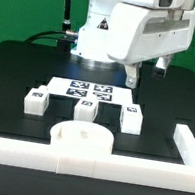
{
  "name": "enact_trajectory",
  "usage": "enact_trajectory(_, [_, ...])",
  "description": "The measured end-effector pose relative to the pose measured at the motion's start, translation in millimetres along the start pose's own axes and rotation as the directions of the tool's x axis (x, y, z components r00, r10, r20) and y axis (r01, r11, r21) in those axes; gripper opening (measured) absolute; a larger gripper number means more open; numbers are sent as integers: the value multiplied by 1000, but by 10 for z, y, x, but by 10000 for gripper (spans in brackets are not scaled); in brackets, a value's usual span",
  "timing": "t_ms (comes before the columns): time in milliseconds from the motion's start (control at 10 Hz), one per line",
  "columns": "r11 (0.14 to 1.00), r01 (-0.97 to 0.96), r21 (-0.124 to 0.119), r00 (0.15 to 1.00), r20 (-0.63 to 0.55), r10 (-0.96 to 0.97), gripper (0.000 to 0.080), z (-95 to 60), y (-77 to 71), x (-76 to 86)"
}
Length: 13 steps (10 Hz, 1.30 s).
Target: Assemble stool
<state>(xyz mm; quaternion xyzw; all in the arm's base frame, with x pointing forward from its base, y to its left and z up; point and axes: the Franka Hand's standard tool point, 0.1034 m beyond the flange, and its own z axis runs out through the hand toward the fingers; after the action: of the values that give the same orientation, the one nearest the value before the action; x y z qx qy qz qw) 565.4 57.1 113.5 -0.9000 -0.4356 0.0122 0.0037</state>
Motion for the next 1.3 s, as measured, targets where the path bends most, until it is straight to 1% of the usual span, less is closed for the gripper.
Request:
enact_trajectory(100, [1000,2,2,1000,1,-2,649,20,11,-18])
enact_trajectory(200, [998,62,-4,998,-7,-62,649,126,123,-123])
enact_trajectory(300, [995,97,-15,995,-16,-97,649,261,264,-242])
enact_trajectory(400, [991,129,-23,991,-25,-129,649,351,359,-317])
enact_trajectory(500, [983,181,-33,983,-30,-182,649,407,446,-379])
enact_trajectory(600, [983,180,-28,983,-28,-180,649,462,497,-424])
enact_trajectory(800, [984,178,-29,984,-29,-179,649,451,476,-396])
enact_trajectory(1100, [984,178,-24,984,-27,-179,649,489,476,-417])
enact_trajectory(1200, [972,233,-26,972,-29,-233,649,592,520,-461])
enact_trajectory(1300, [972,236,-21,971,-28,-237,649,667,568,-473])
